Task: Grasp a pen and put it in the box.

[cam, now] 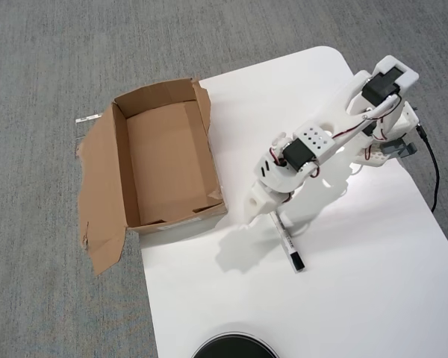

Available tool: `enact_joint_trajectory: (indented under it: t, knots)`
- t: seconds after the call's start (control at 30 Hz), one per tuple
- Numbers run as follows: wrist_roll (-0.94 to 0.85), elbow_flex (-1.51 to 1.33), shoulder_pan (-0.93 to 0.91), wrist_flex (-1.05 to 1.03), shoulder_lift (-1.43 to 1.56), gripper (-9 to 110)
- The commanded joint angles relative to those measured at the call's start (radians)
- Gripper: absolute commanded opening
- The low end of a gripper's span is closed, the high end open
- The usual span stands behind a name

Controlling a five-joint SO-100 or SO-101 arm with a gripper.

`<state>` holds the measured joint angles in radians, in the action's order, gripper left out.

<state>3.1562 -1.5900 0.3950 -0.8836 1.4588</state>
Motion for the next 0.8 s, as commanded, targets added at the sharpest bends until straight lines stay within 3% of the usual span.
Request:
enact_joint_trajectory:
  t: [0.0, 0.77]
  knots:
    - [0.008, 0.016, -0.019, 0.000, 0.063, 12]
    - [0.008, -0.245, -0.001, 0.002, 0.189, 12]
